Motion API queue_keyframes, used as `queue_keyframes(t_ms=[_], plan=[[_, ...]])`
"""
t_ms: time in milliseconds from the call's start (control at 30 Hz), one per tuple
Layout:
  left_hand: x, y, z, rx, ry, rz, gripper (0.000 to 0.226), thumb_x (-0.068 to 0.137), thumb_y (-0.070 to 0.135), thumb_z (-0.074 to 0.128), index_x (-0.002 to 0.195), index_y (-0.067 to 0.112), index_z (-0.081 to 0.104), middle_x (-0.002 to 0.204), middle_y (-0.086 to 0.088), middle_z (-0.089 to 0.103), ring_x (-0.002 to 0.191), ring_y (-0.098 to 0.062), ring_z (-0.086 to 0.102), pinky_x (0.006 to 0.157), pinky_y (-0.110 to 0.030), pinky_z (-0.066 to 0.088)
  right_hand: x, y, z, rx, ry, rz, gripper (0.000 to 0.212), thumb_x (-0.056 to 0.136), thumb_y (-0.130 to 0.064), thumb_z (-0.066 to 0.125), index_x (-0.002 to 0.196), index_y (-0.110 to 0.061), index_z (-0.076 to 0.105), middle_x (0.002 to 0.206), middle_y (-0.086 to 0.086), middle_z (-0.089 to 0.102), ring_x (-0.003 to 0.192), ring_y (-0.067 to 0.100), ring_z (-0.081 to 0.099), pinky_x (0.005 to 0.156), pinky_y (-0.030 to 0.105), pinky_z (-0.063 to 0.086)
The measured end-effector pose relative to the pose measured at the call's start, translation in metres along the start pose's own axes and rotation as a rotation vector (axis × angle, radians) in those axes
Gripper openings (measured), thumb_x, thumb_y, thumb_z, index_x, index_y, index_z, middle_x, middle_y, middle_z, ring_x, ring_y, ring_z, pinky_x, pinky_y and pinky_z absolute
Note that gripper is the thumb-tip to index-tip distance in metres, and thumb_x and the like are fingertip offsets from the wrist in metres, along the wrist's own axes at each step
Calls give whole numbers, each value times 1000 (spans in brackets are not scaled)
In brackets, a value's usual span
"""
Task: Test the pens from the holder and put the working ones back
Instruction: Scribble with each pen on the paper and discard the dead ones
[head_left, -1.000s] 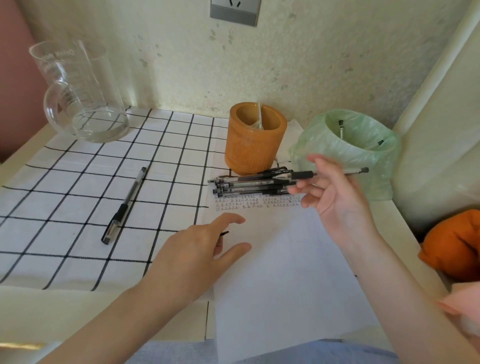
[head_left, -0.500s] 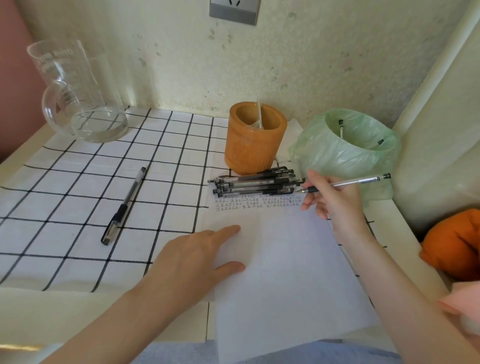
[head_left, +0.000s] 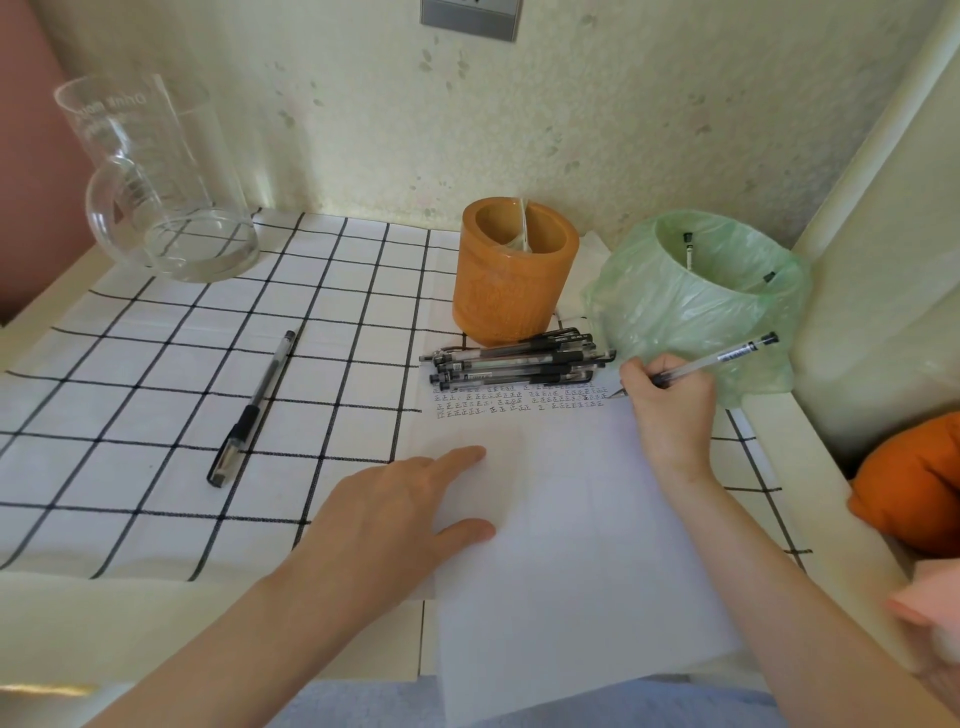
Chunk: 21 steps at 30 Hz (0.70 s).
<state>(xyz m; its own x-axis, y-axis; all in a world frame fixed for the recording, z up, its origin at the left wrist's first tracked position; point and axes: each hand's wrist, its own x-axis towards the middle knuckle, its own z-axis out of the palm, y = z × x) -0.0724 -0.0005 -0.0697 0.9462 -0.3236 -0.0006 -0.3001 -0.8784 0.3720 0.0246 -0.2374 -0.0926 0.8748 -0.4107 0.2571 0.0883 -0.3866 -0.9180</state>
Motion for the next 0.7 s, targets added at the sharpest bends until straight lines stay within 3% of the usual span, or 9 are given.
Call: queue_keyframes(t_ms=[267, 433, 567, 700], plan=[[0, 1, -1, -1, -10, 2, 61, 86, 64, 38, 140, 48, 16, 83, 12, 37, 95, -8, 54, 74, -20, 37, 1, 3, 0, -23, -36, -32, 39, 81, -3, 60, 52, -12, 35, 45, -9, 28, 49, 7, 24, 46, 22, 22], [0, 1, -1, -7, -5, 1, 61, 86, 63, 39, 140, 48, 17, 81, 11, 37, 94, -8, 54, 75, -20, 38, 1, 3, 1, -49, -43, -60, 36, 82, -2, 59, 55, -8, 36, 53, 2, 27, 52, 9, 22, 47, 24, 20], [0, 1, -2, -17, -7, -1, 60, 86, 63, 39, 140, 48, 17, 81, 12, 37, 95, -8, 54, 76, -20, 38, -1, 2, 1, -63, -29, -71, 32, 83, -1, 58, 57, -5, 39, 53, 2, 28, 49, 7, 23, 44, 20, 20], [0, 2, -2, -22, -12, -5, 60, 86, 63, 39, 140, 48, 17, 84, 13, 38, 96, -9, 54, 77, -21, 40, 0, 3, 0, -50, -23, -58, 36, 82, -1, 58, 54, -10, 37, 51, 1, 30, 49, 6, 25, 45, 21, 22]])
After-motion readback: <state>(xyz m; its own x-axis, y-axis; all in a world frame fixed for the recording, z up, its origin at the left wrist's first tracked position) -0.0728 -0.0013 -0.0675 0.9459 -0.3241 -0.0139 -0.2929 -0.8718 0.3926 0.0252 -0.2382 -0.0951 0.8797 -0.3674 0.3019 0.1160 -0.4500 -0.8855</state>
